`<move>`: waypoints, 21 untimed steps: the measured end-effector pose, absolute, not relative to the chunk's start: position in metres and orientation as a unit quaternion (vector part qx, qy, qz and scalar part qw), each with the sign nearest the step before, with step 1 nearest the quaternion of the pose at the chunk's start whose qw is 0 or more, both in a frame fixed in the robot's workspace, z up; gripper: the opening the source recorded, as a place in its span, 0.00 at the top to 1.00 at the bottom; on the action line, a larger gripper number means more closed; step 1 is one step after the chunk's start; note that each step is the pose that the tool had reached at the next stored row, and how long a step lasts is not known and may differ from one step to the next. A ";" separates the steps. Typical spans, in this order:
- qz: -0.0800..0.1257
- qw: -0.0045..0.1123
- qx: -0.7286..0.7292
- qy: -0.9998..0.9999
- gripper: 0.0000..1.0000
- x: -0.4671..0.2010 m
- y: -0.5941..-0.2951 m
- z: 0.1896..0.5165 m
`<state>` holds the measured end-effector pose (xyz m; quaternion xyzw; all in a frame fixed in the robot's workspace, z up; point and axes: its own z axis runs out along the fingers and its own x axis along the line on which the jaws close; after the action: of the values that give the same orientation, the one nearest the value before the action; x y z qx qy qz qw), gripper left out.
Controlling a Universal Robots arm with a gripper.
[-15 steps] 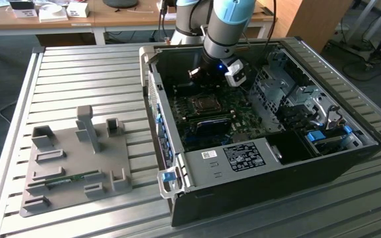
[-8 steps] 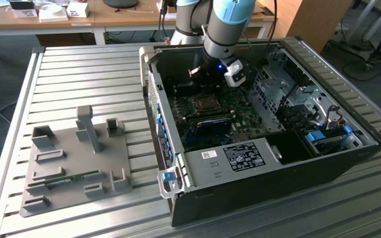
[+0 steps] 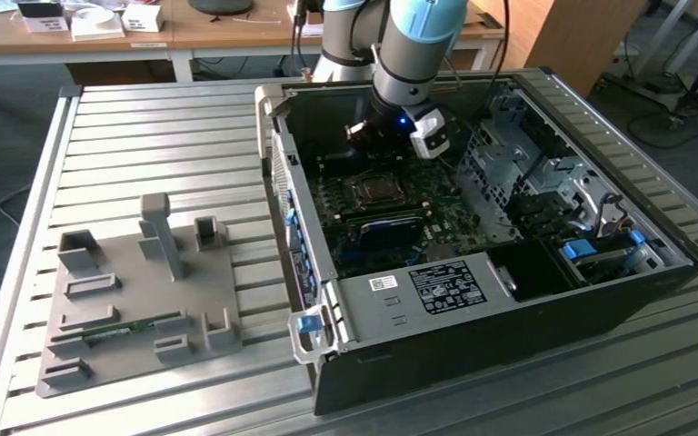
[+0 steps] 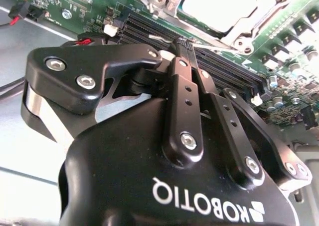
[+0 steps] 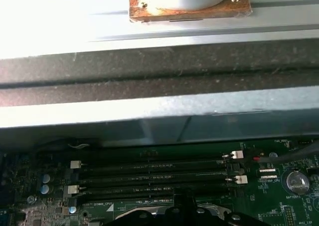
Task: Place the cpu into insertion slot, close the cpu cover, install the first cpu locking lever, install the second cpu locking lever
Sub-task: 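Install the first cpu locking lever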
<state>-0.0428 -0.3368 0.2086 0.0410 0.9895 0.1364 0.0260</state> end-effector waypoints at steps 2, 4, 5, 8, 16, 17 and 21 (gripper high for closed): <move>0.136 0.026 0.046 0.989 0.89 -0.043 -0.337 0.209; 0.138 0.026 0.051 0.989 0.89 -0.043 -0.337 0.209; 0.140 0.027 0.054 0.988 0.89 -0.043 -0.337 0.209; 0.143 0.028 0.064 0.987 0.89 -0.043 -0.337 0.209; 0.144 0.029 0.071 0.987 0.89 -0.043 -0.337 0.209; 0.143 0.029 0.073 0.987 0.89 -0.043 -0.337 0.209; 0.143 0.030 0.079 0.986 0.89 -0.044 -0.336 0.209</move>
<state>-0.0440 -0.3359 0.2089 0.0793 0.9860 0.1433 0.0301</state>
